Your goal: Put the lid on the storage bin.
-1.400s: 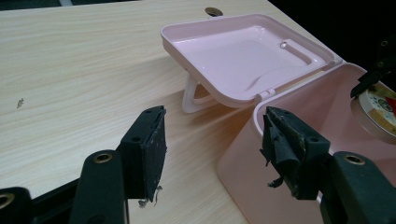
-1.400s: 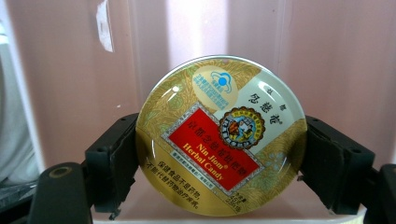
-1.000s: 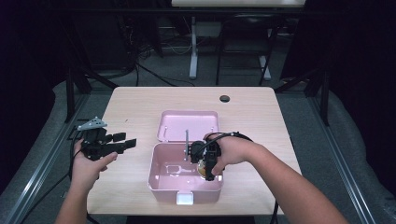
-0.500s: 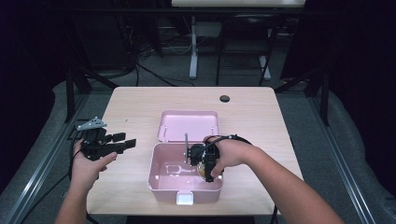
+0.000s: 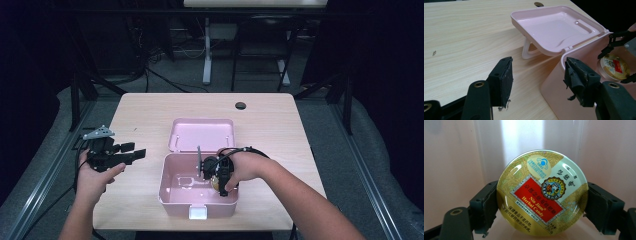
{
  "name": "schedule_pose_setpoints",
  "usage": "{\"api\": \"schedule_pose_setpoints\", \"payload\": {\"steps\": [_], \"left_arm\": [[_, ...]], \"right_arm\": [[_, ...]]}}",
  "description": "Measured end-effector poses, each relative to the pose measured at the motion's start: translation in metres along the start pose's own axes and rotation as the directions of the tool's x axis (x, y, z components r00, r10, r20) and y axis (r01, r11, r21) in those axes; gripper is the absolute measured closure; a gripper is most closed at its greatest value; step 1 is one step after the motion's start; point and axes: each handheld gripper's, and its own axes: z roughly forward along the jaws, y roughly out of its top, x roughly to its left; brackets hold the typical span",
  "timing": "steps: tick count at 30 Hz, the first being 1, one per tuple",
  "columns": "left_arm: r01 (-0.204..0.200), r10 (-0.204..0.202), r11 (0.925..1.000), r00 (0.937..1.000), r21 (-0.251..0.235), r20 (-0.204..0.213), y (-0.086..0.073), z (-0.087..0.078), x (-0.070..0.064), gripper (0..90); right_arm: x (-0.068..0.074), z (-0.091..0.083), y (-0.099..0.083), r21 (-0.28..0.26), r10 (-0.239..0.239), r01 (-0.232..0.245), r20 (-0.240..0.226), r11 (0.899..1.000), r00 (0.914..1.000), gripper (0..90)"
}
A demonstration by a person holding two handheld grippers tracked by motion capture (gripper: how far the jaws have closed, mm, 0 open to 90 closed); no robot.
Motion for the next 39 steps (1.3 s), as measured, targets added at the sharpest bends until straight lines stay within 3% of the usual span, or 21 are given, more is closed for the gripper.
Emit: {"api": "schedule_pose_setpoints", "payload": {"steps": [19,39], "left_arm": [[0.002,-0.002,1.0000,1.0000,-0.002,0.000,0.000,0.000,0.001,39.4],[0.001,-0.001,1.0000,1.0000,0.003,-0.003,-0.001,0.001,0.001,39.4]], "right_arm": [[0.001,0.013,0.005,0.024,-0.017,0.018,-0.008,1.000,0.9998,19.7],[0.001,0.026,0.005,0.005,-0.012,0.012,-0.025,1.000,0.9996,19.7]]}}
